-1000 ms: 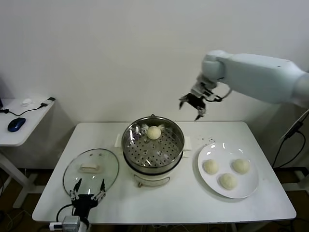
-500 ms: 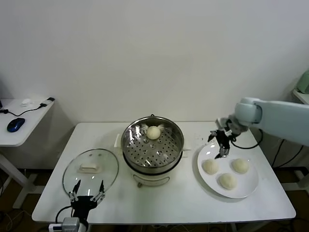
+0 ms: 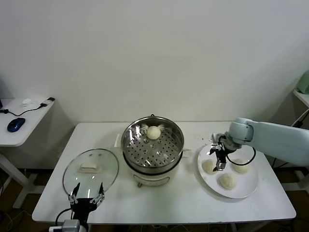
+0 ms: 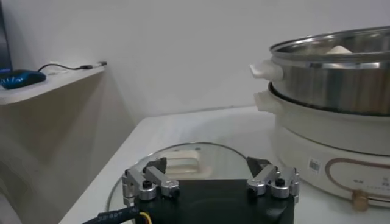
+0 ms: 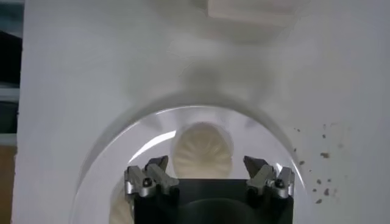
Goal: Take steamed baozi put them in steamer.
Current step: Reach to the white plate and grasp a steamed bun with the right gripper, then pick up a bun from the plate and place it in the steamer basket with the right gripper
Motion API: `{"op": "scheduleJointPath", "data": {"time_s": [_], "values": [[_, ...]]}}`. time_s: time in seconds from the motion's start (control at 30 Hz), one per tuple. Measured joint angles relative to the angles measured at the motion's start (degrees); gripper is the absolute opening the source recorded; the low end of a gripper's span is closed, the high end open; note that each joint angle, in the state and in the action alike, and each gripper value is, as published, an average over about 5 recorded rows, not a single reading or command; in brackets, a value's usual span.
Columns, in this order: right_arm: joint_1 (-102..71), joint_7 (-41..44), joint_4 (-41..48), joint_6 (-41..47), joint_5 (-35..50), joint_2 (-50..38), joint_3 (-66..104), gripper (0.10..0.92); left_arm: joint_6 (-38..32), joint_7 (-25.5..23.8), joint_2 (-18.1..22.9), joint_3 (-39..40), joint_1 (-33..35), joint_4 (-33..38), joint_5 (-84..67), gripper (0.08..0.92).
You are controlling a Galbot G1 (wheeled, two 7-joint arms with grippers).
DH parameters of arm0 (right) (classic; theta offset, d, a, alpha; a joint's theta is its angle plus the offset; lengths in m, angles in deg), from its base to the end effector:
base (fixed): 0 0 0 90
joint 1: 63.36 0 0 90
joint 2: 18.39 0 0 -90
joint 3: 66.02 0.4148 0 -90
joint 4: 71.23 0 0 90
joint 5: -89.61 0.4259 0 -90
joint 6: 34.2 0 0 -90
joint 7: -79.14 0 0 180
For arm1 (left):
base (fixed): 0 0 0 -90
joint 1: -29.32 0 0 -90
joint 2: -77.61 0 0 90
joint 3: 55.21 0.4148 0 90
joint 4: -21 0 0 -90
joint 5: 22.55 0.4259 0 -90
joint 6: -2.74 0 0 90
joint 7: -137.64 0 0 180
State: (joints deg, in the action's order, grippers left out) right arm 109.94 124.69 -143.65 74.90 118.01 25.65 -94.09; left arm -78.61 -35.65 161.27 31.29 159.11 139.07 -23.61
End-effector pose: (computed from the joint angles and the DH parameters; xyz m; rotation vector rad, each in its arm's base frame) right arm 0.6087 -0.1416 -0.2639 1.2111 -1.4049 1.1893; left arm 0.1535 0.0465 -0.4018 0.1617 -2.7864 -0.1818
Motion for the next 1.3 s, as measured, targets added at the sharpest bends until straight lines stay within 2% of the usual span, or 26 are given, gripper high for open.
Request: {"op": "scheduleJointPath", "data": {"time_s": [0.13,0.37,0.7,1.03,1.3], "values": [[-1.6,0.0,1.4,0.5,-0.7,0.8,0.9,0.790,0.0,0.1,0.2,0.1,0.1,0.0,0.0,0.823],[-2.9,0.0,2.7,0.8,-1.5,1.9,2.1,0.653,-0.1,0.2,0.4,0.1,0.5,0.2,0.0,0.823],[3.0,2.6,0.9,-0.6,0.5,1.1,-0.7,0.636,0.0,0.4,0.4,0.0,1.4,1.3,0.2,0.823],[25.3,8.8,-2.1,-2.1,12.0,4.8,-9.3,0.636,0.6,0.3,0.1,0.5,1.2,2.5,0.4,0.823],[34.3,6.0,-7.8,2.6,24.7,12.9,-8.3,0.636,0.8,0.2,-0.4,1.0,0.9,3.2,0.4,0.823]]}}
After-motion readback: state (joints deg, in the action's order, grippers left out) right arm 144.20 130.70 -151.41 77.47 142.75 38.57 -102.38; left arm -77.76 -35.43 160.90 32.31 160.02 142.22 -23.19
